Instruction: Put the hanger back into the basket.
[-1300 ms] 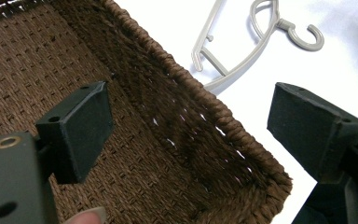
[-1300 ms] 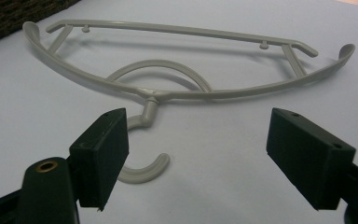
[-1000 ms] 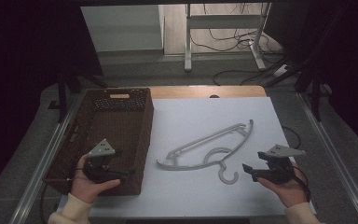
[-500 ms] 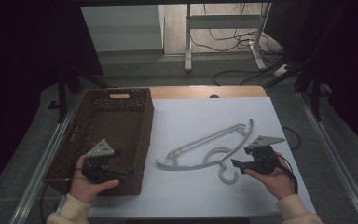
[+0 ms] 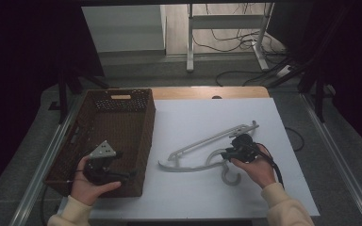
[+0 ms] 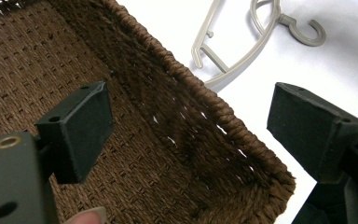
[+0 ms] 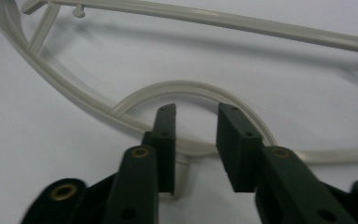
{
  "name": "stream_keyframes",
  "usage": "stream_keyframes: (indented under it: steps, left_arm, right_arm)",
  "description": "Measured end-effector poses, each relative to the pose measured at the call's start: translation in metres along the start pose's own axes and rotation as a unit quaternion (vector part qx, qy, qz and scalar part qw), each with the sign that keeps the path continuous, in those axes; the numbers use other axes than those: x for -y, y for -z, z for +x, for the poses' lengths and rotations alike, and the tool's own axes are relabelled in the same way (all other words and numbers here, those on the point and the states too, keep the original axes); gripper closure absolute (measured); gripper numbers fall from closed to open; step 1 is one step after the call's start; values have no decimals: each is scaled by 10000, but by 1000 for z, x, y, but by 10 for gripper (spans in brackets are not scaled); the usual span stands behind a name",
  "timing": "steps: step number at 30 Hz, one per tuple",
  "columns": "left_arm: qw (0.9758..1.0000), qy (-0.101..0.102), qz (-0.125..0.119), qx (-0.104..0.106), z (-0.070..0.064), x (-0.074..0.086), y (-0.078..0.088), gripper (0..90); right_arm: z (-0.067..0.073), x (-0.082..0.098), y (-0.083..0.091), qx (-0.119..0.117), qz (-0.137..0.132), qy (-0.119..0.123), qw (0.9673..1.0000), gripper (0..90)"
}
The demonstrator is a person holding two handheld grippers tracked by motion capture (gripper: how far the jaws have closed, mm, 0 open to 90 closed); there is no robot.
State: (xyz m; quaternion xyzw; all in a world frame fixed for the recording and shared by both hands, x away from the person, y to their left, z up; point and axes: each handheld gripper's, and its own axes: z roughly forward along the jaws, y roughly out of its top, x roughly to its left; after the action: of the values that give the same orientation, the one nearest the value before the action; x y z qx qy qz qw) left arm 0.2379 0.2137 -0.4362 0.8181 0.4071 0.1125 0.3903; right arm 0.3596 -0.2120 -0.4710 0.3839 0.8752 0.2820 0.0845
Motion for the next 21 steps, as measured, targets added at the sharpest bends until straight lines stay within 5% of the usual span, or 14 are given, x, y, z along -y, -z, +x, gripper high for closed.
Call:
stream_keyframes:
  steps: [7,21]
  left_arm:
    - [10000,21,68,-64,0,1,-2,151]
    - [9999,62,76,-63,1,0,-1,154]
  right_arm:
    - [1,-8,-20,-25,352,9,9994,886]
    - [13,-12,-39,-64,722,312,9969,898]
